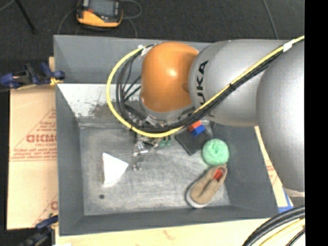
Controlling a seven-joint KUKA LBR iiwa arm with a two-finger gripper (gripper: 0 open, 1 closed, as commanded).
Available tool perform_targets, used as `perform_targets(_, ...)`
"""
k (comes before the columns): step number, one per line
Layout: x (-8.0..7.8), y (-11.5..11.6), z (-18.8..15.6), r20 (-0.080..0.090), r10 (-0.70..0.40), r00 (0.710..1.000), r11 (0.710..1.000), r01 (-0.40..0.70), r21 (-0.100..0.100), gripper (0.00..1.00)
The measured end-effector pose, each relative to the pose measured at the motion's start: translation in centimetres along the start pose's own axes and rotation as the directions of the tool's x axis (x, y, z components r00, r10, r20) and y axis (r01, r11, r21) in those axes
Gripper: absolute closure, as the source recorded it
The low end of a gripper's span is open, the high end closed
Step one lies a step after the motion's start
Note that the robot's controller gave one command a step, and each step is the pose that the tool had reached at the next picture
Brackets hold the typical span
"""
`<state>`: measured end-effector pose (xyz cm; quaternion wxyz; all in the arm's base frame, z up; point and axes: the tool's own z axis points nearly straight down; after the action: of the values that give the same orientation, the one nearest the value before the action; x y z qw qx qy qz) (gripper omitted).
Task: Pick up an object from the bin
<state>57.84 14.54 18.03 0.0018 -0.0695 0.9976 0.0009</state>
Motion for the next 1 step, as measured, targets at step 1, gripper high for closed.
perform_targets(1, 0.91, 0.67, 4.37, 0.005, -0.071, 0.997, 0.997, 0.071, 0.002, 0.0)
